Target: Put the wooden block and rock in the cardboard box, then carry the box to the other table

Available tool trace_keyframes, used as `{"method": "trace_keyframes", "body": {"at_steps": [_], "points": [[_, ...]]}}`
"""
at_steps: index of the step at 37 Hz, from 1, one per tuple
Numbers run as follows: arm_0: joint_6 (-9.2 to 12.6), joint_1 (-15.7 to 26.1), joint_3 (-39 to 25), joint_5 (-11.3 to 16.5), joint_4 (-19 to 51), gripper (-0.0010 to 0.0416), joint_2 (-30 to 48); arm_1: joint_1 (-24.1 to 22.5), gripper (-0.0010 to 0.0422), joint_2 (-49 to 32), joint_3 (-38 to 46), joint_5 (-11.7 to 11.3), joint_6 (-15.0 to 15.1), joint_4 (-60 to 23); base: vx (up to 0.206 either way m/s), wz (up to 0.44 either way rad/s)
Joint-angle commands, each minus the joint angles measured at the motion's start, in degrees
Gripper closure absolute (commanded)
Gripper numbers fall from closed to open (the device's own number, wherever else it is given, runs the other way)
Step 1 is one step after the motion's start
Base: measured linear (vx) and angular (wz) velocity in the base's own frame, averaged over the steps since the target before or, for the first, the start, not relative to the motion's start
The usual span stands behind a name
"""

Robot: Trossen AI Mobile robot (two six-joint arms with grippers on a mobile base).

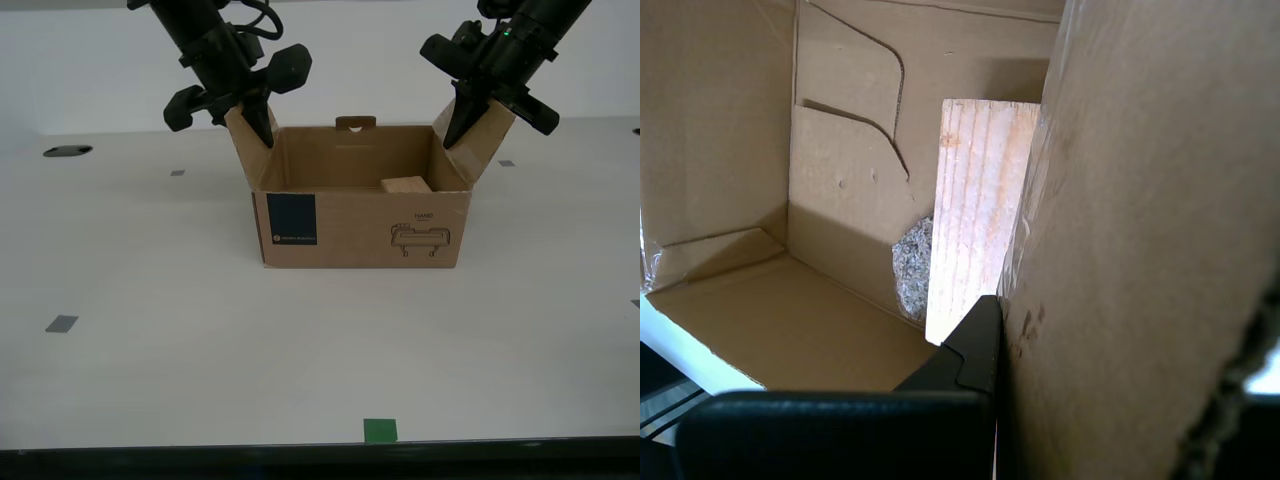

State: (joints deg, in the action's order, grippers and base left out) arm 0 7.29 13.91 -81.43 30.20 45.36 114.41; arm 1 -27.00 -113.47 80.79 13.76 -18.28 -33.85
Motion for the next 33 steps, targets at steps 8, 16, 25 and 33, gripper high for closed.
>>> {"method": "trace_keyframes", "body": {"at_steps": [8, 16, 25, 33], "points": [[0.2, 0.1, 0.0, 0.4, 0.5, 0.0407, -1.7, -0.1, 0.0414, 1.7, -0.1, 0.5, 0.0, -0.8, 0.000, 0.000], [1.7, 0.1, 0.0, 0.4, 0.5, 0.0407, -5.8, -0.1, 0.0414, 2.7, -0.1, 0.7, -0.4, -0.8, 0.000, 0.000], [3.6, 0.2, 0.0, 0.4, 0.6, 0.0407, -10.6, -0.1, 0.0414, 6.7, 0.1, 4.2, -1.3, -1.0, 0.000, 0.000], [3.7, 0.2, 0.0, 0.4, 2.1, 0.0407, -14.1, -0.1, 0.0414, 12.2, 0.0, 4.9, -1.1, -1.0, 0.000, 0.000]]}}
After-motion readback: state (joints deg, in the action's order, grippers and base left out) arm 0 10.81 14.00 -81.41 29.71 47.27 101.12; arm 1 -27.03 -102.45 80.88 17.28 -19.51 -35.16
